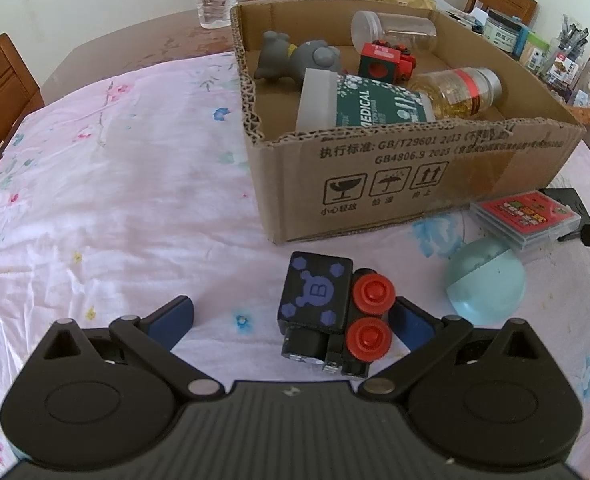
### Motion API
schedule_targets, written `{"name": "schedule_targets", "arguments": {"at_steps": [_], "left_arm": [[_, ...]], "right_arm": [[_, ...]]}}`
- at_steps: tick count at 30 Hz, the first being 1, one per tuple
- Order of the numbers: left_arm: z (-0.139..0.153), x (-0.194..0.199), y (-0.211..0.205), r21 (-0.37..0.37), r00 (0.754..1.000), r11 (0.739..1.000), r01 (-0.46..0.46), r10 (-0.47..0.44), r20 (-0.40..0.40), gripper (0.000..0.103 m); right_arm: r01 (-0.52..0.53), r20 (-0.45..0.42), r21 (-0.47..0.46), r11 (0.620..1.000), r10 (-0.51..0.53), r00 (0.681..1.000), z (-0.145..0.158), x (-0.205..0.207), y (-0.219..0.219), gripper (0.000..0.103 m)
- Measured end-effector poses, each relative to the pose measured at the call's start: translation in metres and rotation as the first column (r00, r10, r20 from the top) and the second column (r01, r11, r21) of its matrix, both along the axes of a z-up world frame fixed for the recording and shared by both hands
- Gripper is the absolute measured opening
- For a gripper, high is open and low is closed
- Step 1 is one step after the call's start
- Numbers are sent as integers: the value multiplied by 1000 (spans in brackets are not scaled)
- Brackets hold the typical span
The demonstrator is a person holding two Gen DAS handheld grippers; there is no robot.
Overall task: Organize rigid objects
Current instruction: 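Grasp the black cube toy with the left tool while the right tool grasps the black square case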
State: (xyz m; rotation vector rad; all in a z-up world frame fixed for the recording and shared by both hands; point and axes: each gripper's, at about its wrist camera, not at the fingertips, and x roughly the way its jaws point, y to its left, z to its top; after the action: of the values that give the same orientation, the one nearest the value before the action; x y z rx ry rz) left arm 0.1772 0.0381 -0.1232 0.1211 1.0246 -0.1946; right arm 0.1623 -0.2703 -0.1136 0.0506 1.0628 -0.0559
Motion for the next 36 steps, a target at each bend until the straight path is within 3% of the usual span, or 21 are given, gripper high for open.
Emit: {"name": "schedule_targets", "arguments": {"at_steps": [9, 14, 21, 23, 25, 29, 31, 33, 36], "left_arm": [[0, 0, 0, -3, 1000, 1000, -1, 1, 5, 103], [-1, -3, 1, -8, 1000, 1000, 3, -2, 30, 103], [1, -10, -2, 32, 993, 996, 85, -88, 81, 102], [3, -12, -5, 32, 988, 991, 128, -130, 83, 94], [6, -13, -4, -7, 983, 986, 168, -167, 75, 77], [6, -15, -6, -21, 979, 982, 187, -185, 80, 72], [7, -16, -7, -25, 979, 982, 186, -183, 84, 58], [9, -17, -11, -23, 979, 981, 191, -188, 82, 50], [9, -20, -14, -21, 979, 982, 189, -187, 83, 50]], "right_arm": [[-66, 16, -49, 997, 67, 998, -12, 16, 25, 103], [-25, 17, -47, 999, 26, 1000, -12, 12, 9, 103], [-49, 27, -50, 998, 50, 998, -12, 10, 3, 103], [-50, 30, -50, 998, 51, 998, -13, 9, 3, 103], [-54, 35, -51, 997, 56, 998, -13, 8, 3, 103], [-70, 38, -50, 996, 72, 997, -13, 9, 3, 103], [-83, 40, -50, 995, 85, 996, -13, 10, 5, 103], [-102, 44, -49, 994, 104, 994, -13, 12, 8, 103], [-137, 57, -54, 989, 140, 988, -13, 15, 16, 103]]}}
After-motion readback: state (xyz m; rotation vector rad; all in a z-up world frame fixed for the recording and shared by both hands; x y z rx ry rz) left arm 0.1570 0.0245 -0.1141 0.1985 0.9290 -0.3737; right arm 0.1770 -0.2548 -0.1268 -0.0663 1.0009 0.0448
